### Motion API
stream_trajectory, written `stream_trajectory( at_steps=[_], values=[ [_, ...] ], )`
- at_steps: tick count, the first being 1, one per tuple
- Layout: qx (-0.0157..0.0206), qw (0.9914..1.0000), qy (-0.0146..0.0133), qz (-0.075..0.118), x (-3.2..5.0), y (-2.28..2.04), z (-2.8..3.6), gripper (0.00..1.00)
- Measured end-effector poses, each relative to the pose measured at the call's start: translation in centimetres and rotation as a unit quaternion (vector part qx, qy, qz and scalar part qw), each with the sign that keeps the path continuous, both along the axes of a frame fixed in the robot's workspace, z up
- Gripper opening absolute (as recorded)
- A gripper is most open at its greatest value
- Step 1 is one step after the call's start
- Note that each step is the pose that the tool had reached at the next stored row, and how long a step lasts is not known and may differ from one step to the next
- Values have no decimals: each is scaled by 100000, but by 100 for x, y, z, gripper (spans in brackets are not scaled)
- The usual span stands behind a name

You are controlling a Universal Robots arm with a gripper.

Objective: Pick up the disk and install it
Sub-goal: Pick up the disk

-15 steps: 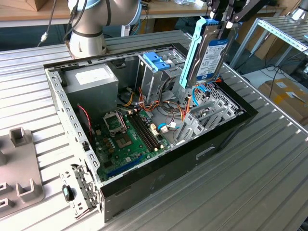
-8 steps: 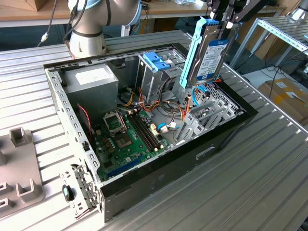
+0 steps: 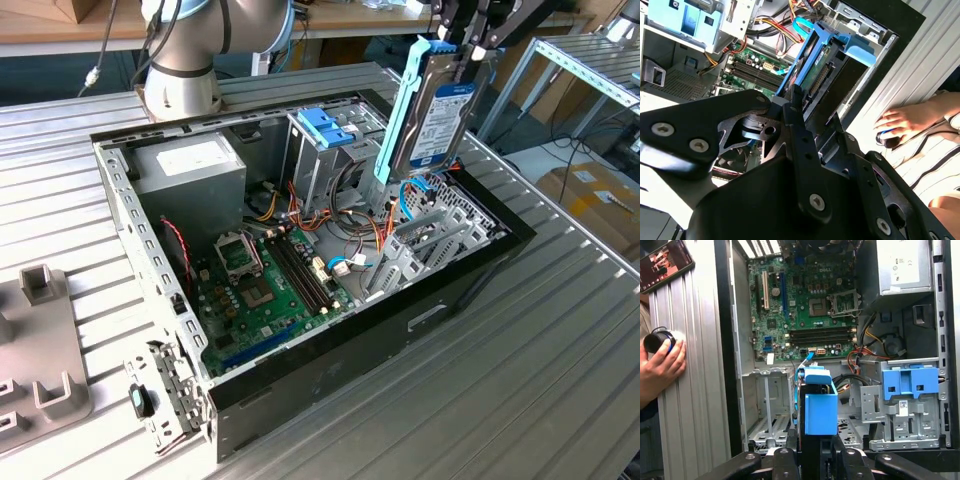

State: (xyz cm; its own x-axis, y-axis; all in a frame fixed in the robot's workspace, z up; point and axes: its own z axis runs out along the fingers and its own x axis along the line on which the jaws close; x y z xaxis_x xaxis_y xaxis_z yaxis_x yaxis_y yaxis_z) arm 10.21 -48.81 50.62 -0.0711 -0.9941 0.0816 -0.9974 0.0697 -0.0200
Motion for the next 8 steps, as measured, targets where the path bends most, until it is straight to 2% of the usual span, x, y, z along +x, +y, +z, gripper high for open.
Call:
stream_trajectory(
  at_steps=[4,8],
  values=[
    [0,100000,-1,0,0,-30,0,35],
    [3,100000,1,-2,0,-32,0,35]
  ],
)
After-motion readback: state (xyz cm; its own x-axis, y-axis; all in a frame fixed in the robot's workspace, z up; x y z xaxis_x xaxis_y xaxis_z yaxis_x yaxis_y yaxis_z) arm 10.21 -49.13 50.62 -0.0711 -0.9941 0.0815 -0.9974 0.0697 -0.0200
